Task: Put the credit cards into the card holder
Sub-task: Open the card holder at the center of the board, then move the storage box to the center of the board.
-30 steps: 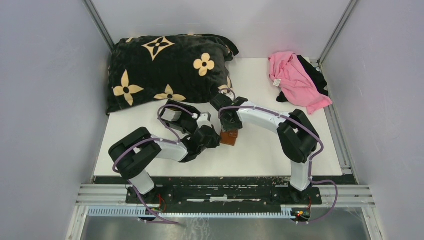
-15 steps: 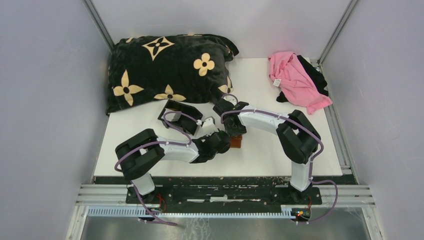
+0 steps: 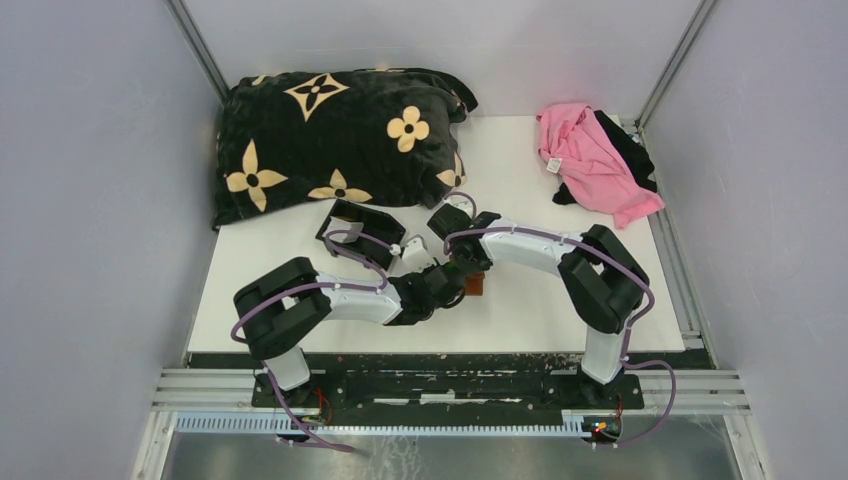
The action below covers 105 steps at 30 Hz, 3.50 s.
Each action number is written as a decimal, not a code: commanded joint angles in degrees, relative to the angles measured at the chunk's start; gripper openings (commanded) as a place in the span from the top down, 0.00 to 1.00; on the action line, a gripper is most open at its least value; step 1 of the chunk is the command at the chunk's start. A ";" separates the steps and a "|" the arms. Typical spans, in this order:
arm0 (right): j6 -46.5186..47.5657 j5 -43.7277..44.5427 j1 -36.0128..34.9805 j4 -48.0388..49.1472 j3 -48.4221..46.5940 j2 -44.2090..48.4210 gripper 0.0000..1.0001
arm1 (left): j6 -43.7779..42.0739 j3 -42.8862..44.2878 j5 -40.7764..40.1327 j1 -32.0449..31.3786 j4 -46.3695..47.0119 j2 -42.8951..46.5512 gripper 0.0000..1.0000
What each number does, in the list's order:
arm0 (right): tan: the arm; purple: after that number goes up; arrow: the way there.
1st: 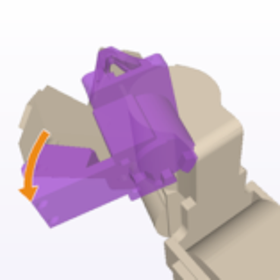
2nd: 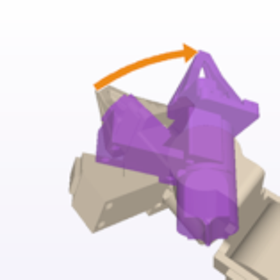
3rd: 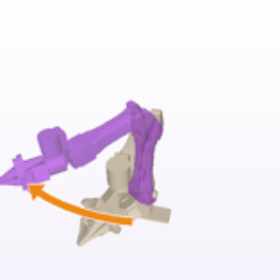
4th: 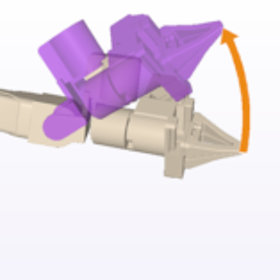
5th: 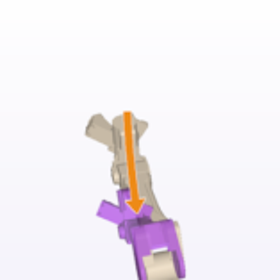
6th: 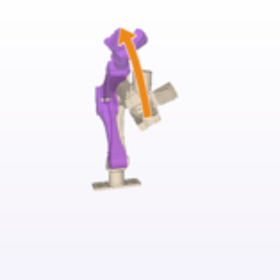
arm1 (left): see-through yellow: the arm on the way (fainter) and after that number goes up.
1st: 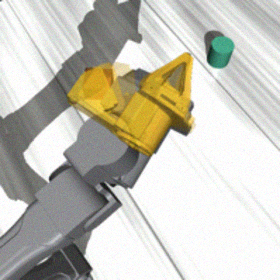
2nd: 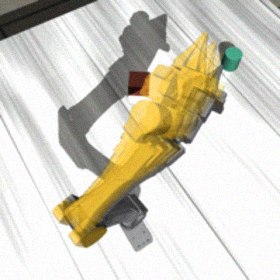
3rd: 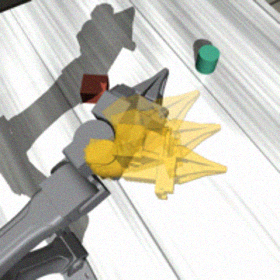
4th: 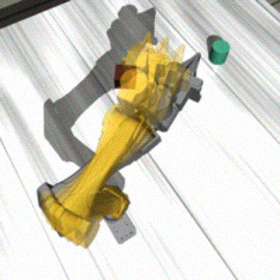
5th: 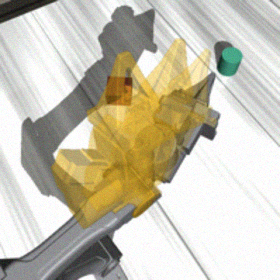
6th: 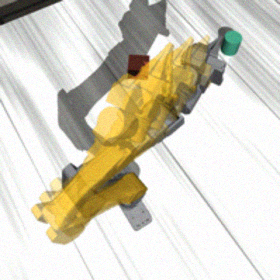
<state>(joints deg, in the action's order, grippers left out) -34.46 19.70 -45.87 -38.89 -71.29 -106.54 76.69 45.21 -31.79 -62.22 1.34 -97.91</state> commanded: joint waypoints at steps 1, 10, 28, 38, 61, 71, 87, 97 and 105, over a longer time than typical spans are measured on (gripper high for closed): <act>2.90 5.63 0.34 -1.01 2.23 2.21 0.72 | 2.29 -1.27 -2.32 -0.56 -10.79 -2.81 0.97; 3.99 4.44 0.78 -0.26 3.39 7.60 0.85 | 4.28 -1.51 -5.62 -0.63 -14.96 -2.53 0.97; 6.15 -3.45 7.35 0.06 2.79 7.85 0.81 | 11.83 -3.30 -11.49 -0.43 -25.46 1.54 0.97; 10.45 -4.11 8.26 -1.06 -5.03 6.65 0.59 | 11.29 0.62 -14.69 -0.54 -32.57 5.68 0.68; 20.17 -11.57 5.08 25.28 -19.78 1.81 0.22 | 15.87 8.96 -32.23 -0.50 -64.23 32.44 0.41; 30.52 -24.41 -0.98 2.68 -51.71 -19.20 0.34 | 33.86 -1.13 -30.17 8.57 -72.06 42.84 0.46; 34.76 -24.05 -0.95 -2.11 -66.00 -33.39 0.31 | 15.64 -10.64 -13.54 37.54 -46.99 43.55 0.55; 33.85 -25.78 -0.08 -0.98 -64.39 -36.68 0.43 | 12.50 -12.57 -9.90 43.10 -42.55 42.20 0.54; 32.35 -27.91 1.36 -0.71 -63.03 -37.19 0.61 | 11.17 -11.95 -9.65 44.58 -41.13 39.75 0.55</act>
<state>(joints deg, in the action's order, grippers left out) -1.52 -7.05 -45.30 -41.28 -134.41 -144.53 91.15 32.77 -40.86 -18.41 -42.22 -57.41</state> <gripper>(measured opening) 0.427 0.458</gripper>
